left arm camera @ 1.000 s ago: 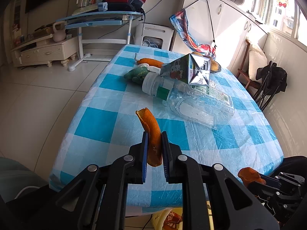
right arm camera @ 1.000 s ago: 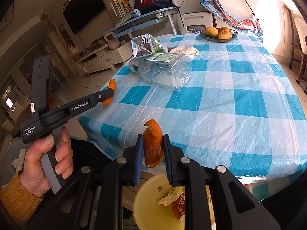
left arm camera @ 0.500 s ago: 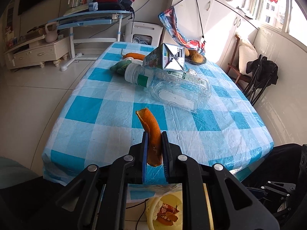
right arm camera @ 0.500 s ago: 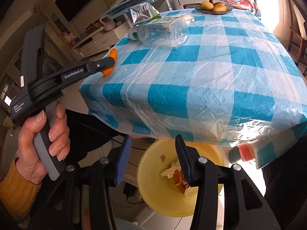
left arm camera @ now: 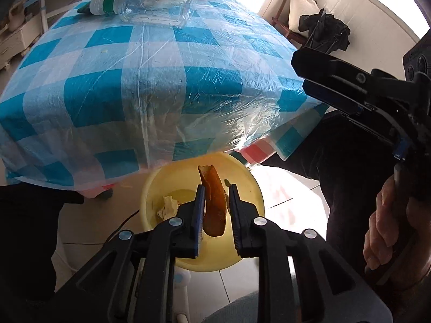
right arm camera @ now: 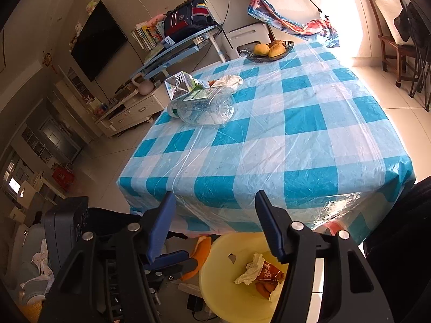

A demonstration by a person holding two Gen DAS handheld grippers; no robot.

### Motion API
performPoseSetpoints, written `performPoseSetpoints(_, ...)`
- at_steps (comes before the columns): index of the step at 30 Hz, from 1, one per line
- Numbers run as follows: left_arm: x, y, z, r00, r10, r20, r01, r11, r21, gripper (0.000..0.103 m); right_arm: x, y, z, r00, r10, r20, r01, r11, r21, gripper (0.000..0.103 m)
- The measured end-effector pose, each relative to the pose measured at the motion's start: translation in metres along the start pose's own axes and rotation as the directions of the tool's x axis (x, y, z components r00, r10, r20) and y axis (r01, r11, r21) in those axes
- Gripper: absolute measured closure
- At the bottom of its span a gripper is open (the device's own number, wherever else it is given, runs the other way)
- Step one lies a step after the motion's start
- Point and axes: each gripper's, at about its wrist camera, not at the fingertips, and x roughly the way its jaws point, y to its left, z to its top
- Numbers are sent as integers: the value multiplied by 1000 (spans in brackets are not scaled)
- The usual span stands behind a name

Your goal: Collect trash

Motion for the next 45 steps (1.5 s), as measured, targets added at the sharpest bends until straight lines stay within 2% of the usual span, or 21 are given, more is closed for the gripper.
performPoseSetpoints(2,-10,1,2,998,46,46,-46,999,0,70,-2,-1,1,1000,4,9,-4,1000,6,42)
performPoseSetpoints(3,-16,4,5,994,71,81,-71,997,-10,66,-3,-1,1,1000,5,13,-5,1000,7,42)
performPoseSetpoints(5,-32,17,17,977,144,157,-137,989,-50,58,-5,-3,2,1000,6,21,-6,1000,12,40)
performPoseSetpoints(11,-46,71,68,924,285,255,-252,955,-158,51,-2,-5,1,1000,11,21,-12,1000,27,39)
performPoseSetpoints(14,-36,98,99,902,346,259,-306,934,-182,48,1,-4,0,1000,15,11,-16,1000,23,39)
performPoseSetpoints(18,-11,125,138,899,376,225,-340,922,-183,47,10,-3,-1,1000,17,-10,-17,1000,21,39)
performPoseSetpoints(19,-7,129,147,892,389,231,-355,918,-177,44,12,-3,-1,1000,18,-15,-17,1000,23,39)
performPoseSetpoints(23,10,144,185,893,397,214,-370,916,-154,33,19,-7,-1,999,17,-34,-16,999,38,39)
performPoseSetpoints(25,19,148,201,887,411,209,-390,911,-136,25,24,-9,-1,999,17,-47,-15,999,46,39)
performPoseSetpoints(26,23,150,209,893,409,188,-390,911,-131,21,26,-10,-1,999,17,-52,-14,999,49,39)
performPoseSetpoints(29,28,152,231,907,380,180,-367,925,-99,18,32,-12,-1,997,18,-70,-14,998,54,39)
performPoseSetpoints(32,34,146,243,870,449,205,-449,892,-49,11,38,-12,-1,996,23,-87,-18,998,56,39)
performPoseSetpoints(33,38,146,248,864,460,205,-464,885,-32,11,40,-12,-1,995,24,-92,-19,998,55,39)
performPoseSetpoints(35,44,150,255,871,458,178,-461,887,-26,10,43,-11,-2,995,25,-102,-20,998,53,38)
performPoseSetpoints(38,48,161,266,909,392,142,-387,920,-63,7,46,-9,-2,993,26,-111,-21,999,47,35)
performPoseSetpoints(45,58,158,274,911,389,138,-385,921,-50,7,49,-5,-6,991,29,-131,-25,999,32,32)
